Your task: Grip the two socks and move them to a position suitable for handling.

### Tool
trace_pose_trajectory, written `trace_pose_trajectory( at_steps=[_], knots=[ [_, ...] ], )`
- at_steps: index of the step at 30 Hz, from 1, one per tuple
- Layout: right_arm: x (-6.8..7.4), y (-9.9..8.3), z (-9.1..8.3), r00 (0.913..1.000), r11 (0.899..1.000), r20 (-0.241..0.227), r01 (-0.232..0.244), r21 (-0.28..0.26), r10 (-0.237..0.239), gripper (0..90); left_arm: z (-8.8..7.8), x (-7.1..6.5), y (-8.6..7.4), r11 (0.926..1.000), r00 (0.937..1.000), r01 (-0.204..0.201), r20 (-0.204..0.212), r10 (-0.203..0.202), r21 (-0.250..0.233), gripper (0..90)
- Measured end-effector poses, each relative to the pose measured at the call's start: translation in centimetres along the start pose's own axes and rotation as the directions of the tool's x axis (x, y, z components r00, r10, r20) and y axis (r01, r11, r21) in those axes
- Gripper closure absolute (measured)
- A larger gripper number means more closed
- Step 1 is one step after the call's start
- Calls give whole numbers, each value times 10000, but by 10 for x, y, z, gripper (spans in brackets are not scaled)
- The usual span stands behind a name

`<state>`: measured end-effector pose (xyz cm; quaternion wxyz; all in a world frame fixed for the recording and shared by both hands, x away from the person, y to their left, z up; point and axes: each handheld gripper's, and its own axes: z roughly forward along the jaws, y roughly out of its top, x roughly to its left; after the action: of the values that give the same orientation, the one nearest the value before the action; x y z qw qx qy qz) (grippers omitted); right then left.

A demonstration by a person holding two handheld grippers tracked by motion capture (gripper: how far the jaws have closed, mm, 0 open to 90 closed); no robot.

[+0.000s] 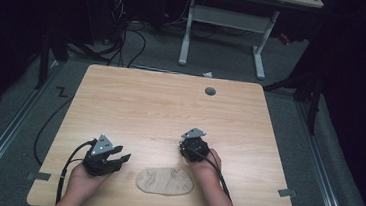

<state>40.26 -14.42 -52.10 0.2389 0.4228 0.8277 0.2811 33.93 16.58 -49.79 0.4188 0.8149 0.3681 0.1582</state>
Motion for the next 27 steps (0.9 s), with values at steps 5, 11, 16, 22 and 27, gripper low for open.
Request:
trace_pose_trajectory(
  at_steps=[5, 11, 16, 22, 27],
  knots=[
    [-4, 4, -12, 9999, 9989, -37, -136, -456, 134, 855, 0, -1, 0, 10000, 10000, -44, 44, 44, 17, 555],
    [-13, 5, -31, 9988, 9923, 38, -484, -1142, 491, 854, 1, -2, 1, 10000, 10000, -61, 43, 61, 14, 553],
    [-24, 0, -45, 9952, 9815, -107, -975, -1648, 971, 855, 4, -3, 1, 9999, 10000, -58, 67, 57, 90, 553],
    [-36, -9, -58, 9927, 9734, 100, -1158, -1978, 1201, 855, 5, -4, 1, 9998, 9999, -113, 66, 112, 142, 553],
    [-48, -24, -69, 9868, 9654, 220, -1521, -2117, 1603, 853, 6, -6, 1, 9997, 9999, -139, 87, 138, 206, 552]
  ],
)
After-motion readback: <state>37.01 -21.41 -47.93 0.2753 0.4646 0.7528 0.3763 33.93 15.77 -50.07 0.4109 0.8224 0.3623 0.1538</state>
